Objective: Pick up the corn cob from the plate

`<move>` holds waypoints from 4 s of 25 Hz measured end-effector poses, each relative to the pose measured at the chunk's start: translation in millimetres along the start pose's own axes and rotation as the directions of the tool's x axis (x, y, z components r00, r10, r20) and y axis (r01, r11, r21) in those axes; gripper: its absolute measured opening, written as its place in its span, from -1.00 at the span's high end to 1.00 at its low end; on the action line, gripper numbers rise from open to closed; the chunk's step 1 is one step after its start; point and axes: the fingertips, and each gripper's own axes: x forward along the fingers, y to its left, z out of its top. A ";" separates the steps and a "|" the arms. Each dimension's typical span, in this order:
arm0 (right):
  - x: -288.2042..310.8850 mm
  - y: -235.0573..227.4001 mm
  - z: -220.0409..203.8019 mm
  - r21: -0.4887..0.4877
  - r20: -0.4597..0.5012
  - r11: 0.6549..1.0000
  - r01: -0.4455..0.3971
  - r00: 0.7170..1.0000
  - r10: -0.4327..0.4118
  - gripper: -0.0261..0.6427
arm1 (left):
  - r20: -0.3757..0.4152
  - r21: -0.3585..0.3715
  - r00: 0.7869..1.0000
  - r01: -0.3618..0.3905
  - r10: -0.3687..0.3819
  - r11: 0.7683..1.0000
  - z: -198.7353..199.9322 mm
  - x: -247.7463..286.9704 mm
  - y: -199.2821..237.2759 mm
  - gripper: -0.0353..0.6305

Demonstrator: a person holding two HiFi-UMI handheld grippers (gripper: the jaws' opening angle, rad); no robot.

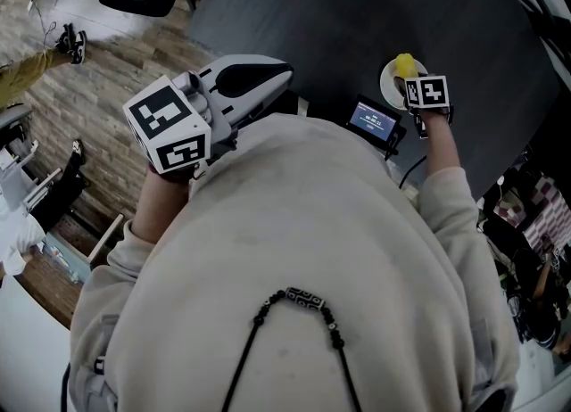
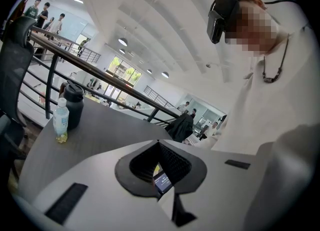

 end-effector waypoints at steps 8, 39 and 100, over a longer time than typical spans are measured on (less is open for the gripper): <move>3.7 0.0 1.2 -0.005 -0.012 1.000 0.001 1.000 -0.001 0.13 | -0.009 -0.006 1.000 0.012 -0.012 1.000 1.5 5.0 7.7 0.89; -115.0 17.3 41.1 0.240 0.369 0.969 -0.063 0.929 -0.031 0.13 | -0.211 0.090 0.943 0.281 -0.257 0.955 19.2 48.0 -3.8 0.89; -388.5 95.6 88.5 0.129 0.883 0.949 -0.287 0.469 0.022 0.13 | -0.126 0.219 0.883 0.469 -0.452 0.856 75.4 79.9 -54.1 0.89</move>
